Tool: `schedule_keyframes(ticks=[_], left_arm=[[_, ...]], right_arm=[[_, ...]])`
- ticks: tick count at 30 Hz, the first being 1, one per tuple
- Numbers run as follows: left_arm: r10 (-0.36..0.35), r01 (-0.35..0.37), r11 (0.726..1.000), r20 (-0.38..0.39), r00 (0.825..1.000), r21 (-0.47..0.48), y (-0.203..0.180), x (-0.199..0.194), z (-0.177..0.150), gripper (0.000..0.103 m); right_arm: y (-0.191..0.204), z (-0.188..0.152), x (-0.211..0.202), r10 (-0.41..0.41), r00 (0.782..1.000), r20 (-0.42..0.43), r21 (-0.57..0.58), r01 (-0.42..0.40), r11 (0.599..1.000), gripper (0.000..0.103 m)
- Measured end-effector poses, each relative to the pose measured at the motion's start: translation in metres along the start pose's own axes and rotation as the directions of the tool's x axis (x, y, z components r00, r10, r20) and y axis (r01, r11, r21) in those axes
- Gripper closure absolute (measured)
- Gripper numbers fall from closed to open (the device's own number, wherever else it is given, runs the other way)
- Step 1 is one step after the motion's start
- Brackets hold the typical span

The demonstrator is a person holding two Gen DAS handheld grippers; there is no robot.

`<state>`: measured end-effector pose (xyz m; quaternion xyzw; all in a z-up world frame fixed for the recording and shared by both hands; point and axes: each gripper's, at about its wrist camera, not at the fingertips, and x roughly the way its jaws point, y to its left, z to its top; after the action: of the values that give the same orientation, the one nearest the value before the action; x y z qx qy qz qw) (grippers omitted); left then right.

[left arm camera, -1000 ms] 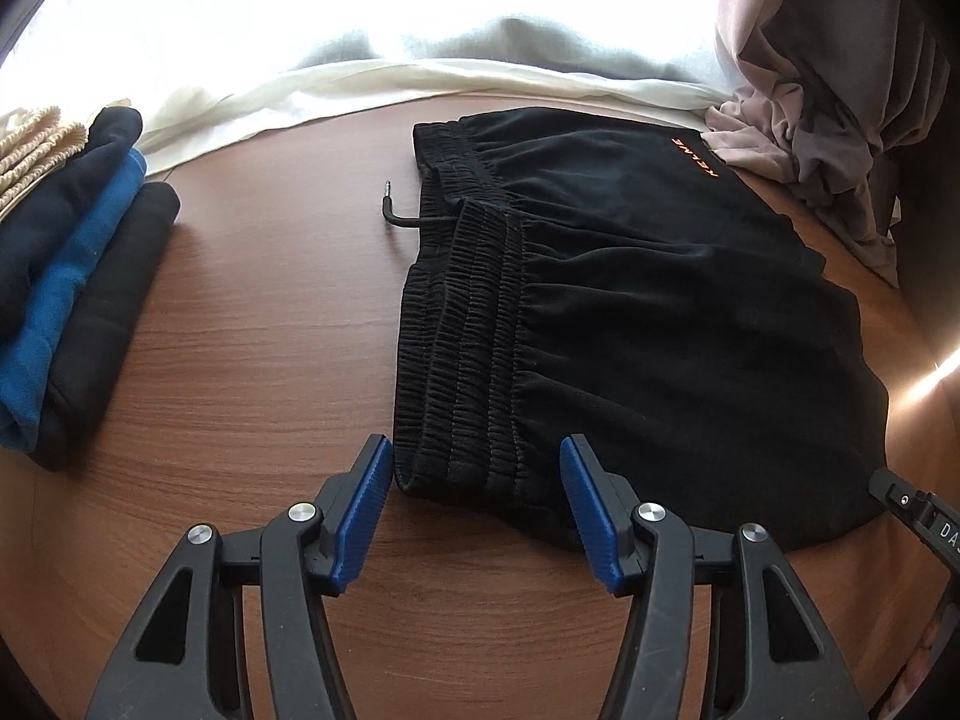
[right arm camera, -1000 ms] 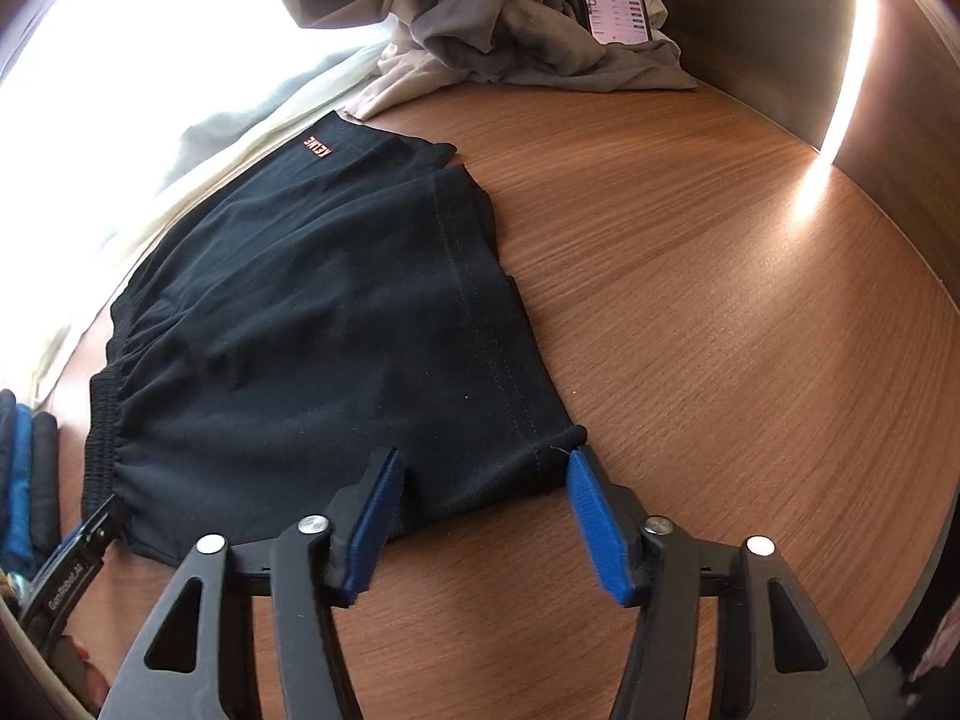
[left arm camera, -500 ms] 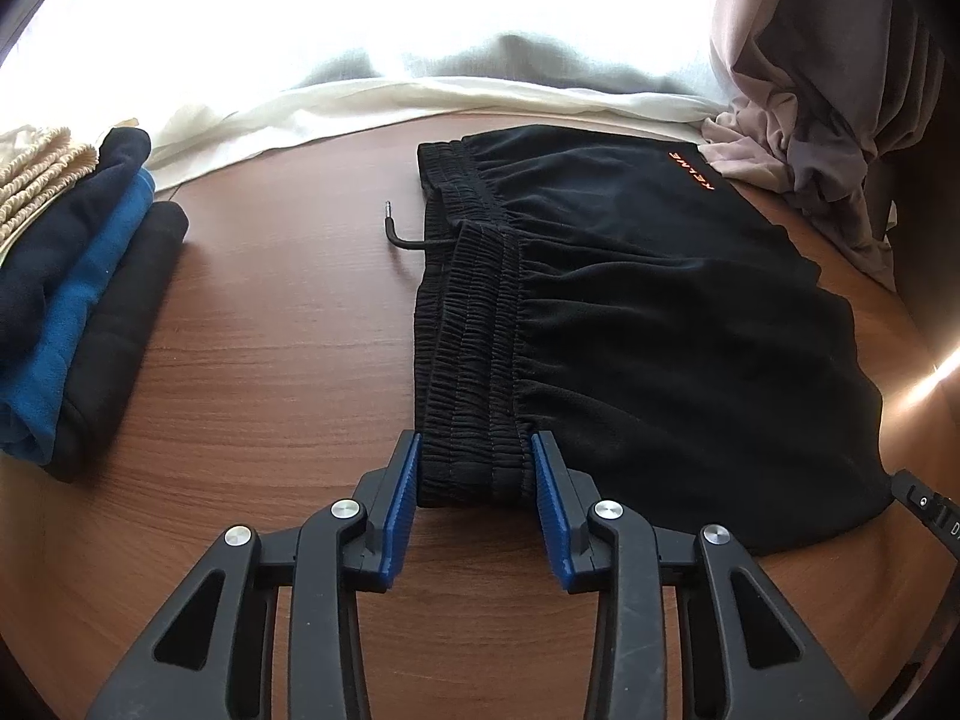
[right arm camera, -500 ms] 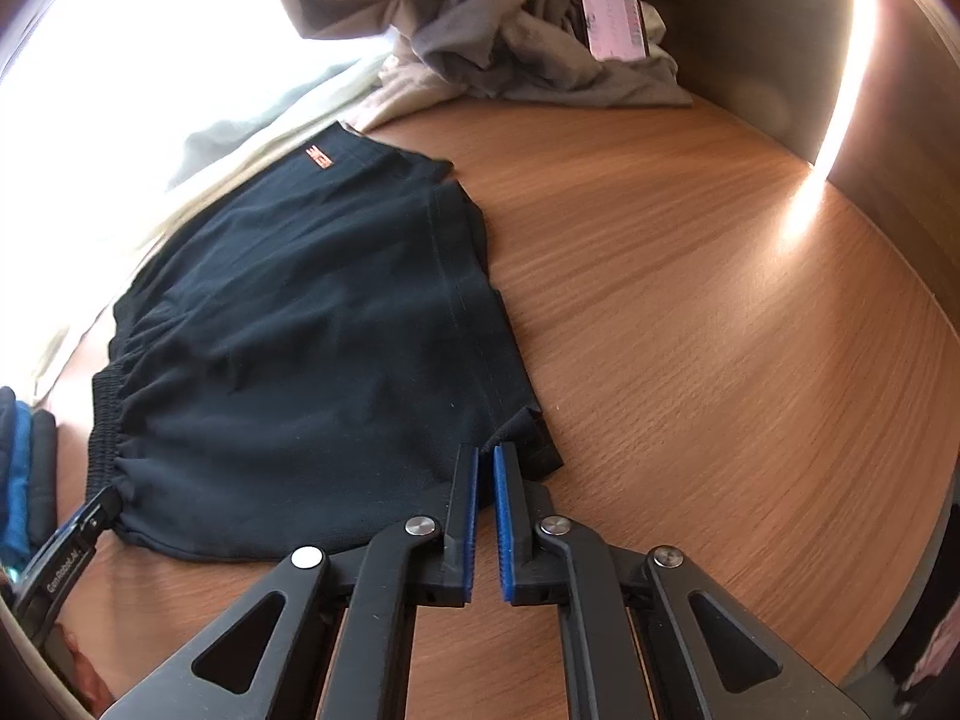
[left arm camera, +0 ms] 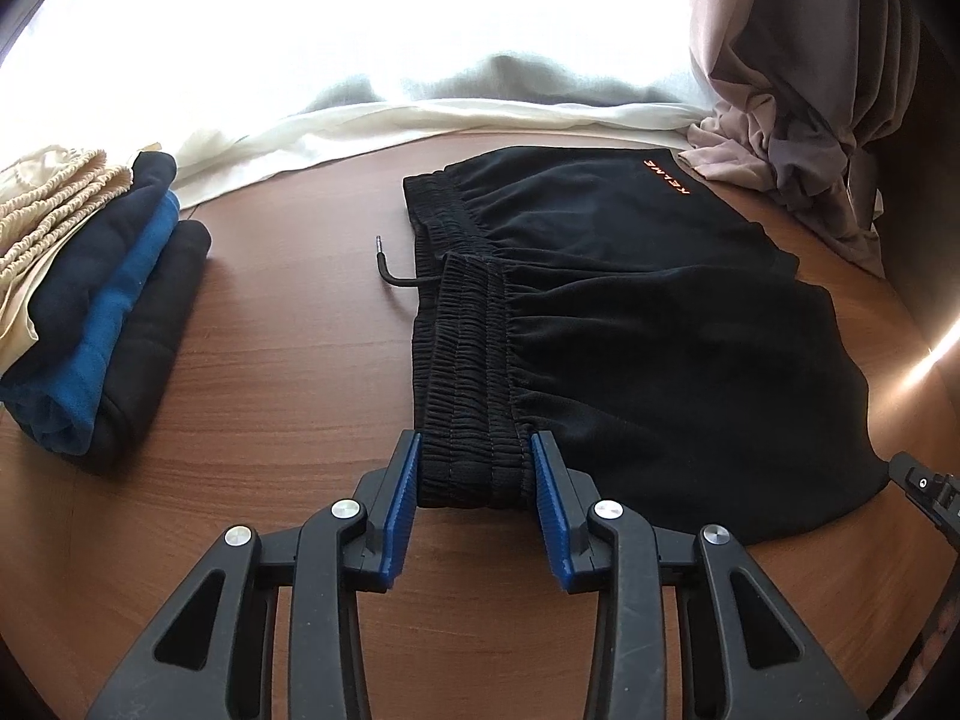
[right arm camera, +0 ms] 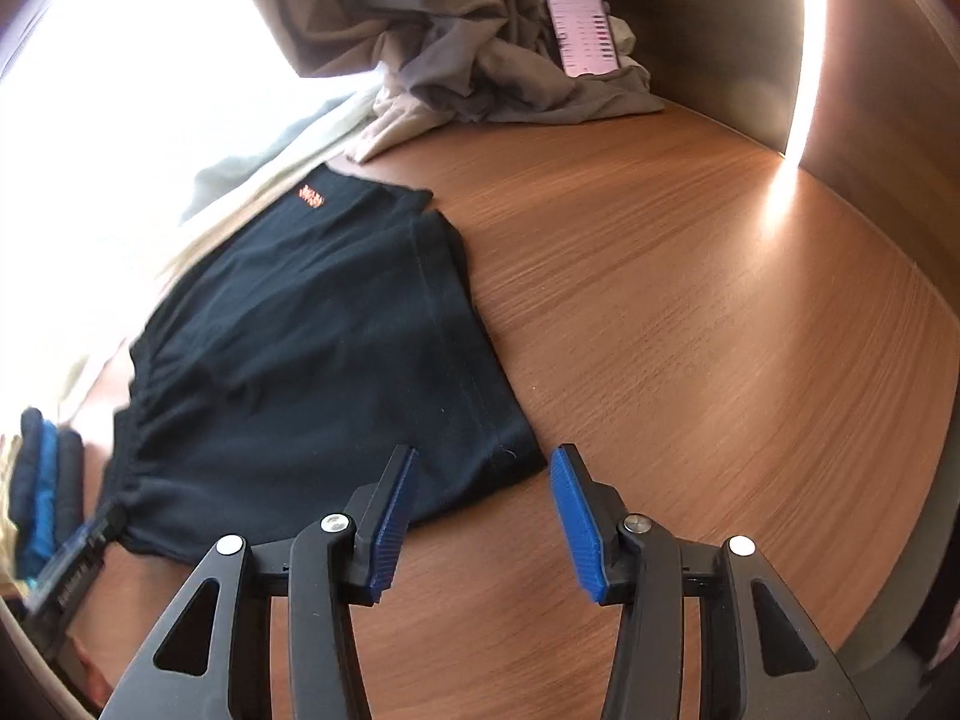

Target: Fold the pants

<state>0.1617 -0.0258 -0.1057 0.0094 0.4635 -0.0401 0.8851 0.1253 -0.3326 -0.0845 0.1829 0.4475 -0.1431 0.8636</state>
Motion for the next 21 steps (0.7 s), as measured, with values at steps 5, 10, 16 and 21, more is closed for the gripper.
schedule_keyframes(ticks=[5,10,16,21], left_arm=[[0.011,-0.011,1.0,-0.014,1.0,0.012,-0.001,0.004,0.002,0.067],[0.01,-0.01,1.0,-0.025,1.0,0.005,-0.001,0.007,0.002,0.067],[0.003,-0.003,1.0,-0.031,1.0,-0.012,0.002,0.009,0.002,0.067],[-0.008,0.008,1.0,-0.007,1.0,-0.01,0.003,-0.002,0.003,0.067]], right_arm=[[-0.002,-0.001,0.016,-0.005,1.0,-0.012,0.018,0.005,1.0,0.056],[-0.007,-0.002,0.029,-0.009,0.999,-0.046,0.055,0.012,0.998,0.059],[0.0,-0.002,0.032,-0.024,0.998,-0.062,-0.004,0.024,1.0,0.087],[0.006,0.001,0.018,-0.009,0.999,-0.049,-0.044,0.007,0.999,0.094]])
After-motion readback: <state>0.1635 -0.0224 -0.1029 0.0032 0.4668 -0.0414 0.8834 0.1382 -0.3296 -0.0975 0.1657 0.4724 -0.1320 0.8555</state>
